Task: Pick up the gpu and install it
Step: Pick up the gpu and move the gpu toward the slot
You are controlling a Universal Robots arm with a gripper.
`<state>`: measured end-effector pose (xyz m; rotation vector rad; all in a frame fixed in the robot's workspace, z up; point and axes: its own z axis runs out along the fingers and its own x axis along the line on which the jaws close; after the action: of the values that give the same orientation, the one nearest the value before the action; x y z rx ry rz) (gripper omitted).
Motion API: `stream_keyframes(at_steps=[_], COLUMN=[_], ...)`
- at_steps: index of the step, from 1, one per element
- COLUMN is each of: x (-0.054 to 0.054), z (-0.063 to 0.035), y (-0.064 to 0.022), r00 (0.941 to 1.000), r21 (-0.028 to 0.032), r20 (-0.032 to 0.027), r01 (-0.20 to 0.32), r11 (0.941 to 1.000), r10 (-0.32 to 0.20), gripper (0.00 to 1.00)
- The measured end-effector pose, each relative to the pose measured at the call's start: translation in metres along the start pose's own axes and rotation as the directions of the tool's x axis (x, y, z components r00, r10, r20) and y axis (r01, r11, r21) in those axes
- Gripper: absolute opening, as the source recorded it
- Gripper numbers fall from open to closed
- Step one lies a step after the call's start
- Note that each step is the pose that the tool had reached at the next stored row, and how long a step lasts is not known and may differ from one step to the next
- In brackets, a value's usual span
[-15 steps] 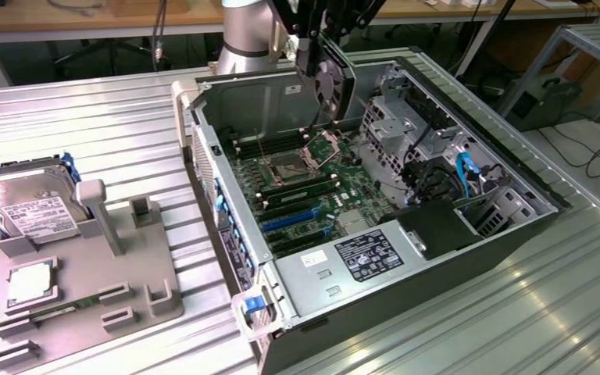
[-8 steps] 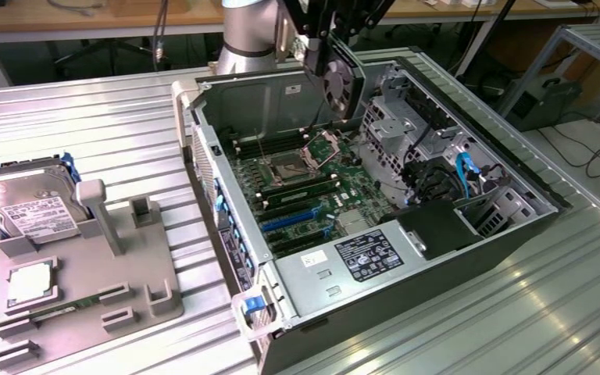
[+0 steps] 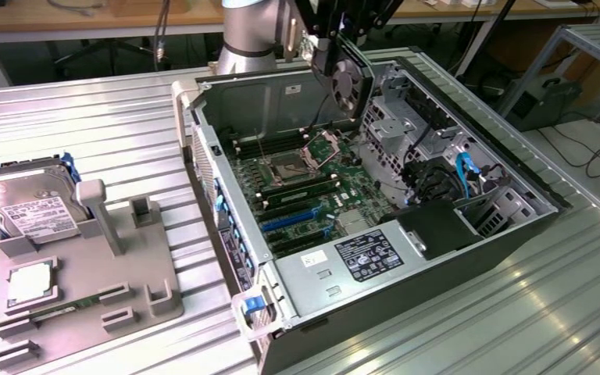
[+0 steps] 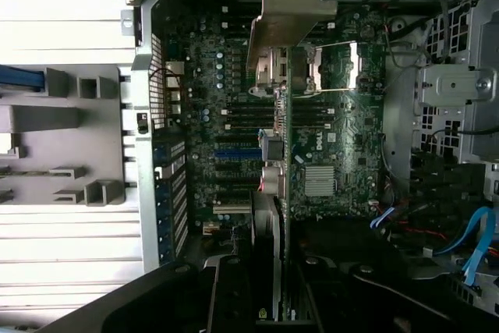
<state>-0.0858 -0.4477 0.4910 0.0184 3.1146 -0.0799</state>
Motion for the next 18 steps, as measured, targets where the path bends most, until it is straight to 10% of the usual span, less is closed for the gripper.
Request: stream_keyframes(at_steps=[18], x=[-0.031], z=[0.0027], y=[0.0005], r00=[1.0], r21=[0.0001], r20=[0.0], r01=[0.001], r11=[1.0], r10=[-0.001], gripper=[0.27])
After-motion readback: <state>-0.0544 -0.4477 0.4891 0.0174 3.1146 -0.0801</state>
